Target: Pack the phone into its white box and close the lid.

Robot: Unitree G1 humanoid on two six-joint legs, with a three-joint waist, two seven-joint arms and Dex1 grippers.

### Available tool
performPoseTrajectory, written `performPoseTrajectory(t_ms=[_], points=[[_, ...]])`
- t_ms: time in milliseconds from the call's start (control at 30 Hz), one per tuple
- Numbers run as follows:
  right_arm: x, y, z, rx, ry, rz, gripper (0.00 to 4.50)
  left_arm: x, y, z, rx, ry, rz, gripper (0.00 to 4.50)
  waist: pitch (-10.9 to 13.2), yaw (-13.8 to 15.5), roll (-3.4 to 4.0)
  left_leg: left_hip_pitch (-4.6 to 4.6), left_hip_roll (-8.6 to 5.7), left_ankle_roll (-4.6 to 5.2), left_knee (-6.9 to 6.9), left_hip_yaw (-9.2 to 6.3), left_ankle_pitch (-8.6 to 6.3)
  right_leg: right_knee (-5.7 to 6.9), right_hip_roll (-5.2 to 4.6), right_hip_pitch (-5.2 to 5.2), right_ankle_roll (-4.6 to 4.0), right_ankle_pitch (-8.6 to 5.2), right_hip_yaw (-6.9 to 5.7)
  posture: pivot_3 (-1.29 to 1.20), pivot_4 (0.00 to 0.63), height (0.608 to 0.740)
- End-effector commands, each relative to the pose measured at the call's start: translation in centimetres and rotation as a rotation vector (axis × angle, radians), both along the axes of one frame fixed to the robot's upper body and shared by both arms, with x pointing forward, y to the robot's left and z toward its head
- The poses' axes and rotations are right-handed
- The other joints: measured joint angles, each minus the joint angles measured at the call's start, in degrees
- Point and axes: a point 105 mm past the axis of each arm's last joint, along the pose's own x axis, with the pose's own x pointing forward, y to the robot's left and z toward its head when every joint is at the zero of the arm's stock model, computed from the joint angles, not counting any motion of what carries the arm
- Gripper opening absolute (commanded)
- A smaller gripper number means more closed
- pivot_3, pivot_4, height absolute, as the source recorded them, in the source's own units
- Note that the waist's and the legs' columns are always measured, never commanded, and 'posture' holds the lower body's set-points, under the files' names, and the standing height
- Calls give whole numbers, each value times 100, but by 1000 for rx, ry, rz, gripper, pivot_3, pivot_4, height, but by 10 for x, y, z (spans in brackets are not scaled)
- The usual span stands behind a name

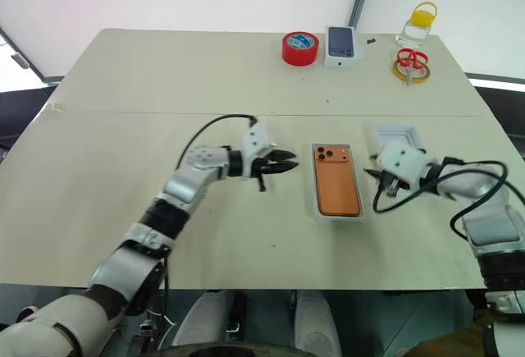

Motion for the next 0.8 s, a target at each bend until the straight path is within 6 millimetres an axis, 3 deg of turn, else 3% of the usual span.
performPoseTrajectory(t_ms=[33, 67, 133, 400, 467, 600, 800], points=[[8, -13, 20, 27, -54, -123, 3402, -8, 14, 26, -64, -80, -32, 2835, 0, -1, 1, 0, 1, -1, 0, 0, 1, 0, 1, 0, -1, 0, 0, 0, 150, 739], [10, -16, 19, 54, -23, -170, 3875, -10, 21, 30, -76, -100, -32, 3377, 0, 14, 1, 0, 0, -2, 0, 1, 1, 0, 0, 0, -5, -1, 1, 0, 150, 739], [11, -15, 16, 124, 58, -226, 3884, -14, 30, 34, -77, -128, -36, 4311, 0, 52, 4, -1, -2, -4, 2, 2, 2, -1, -4, 0, -22, -6, 2, 0, 150, 739], [4, -8, 0, 245, 336, -422, 3884, -21, 65, 47, -76, -341, 10, 4311, -3, 45, 11, -3, -1, -4, 3, 2, 2, -1, -6, -3, -25, -6, 4, 0, 150, 739], [1, -13, -6, 218, 380, -493, 3884, -26, 75, 40, -69, -326, 7, 4311, -5, 43, 13, -3, 0, -4, 3, 4, 2, -1, -6, -5, -26, -6, 4, 0, 150, 739], [-5, 1, -9, 353, 526, -560, 3884, -37, 88, 28, -33, -330, -5, 4311, -3, 40, 26, -6, -1, -4, 3, 7, 2, 0, -9, -9, -28, -5, 6, 0, 150, 739], [-2, -5, -7, 362, 570, -694, 3884, -55, 98, 22, -25, -335, -25, 4311, -6, 52, 31, -7, 2, -4, 1, 6, 1, -1, -7, -12, -31, -3, 5, 0, 150, 739]])
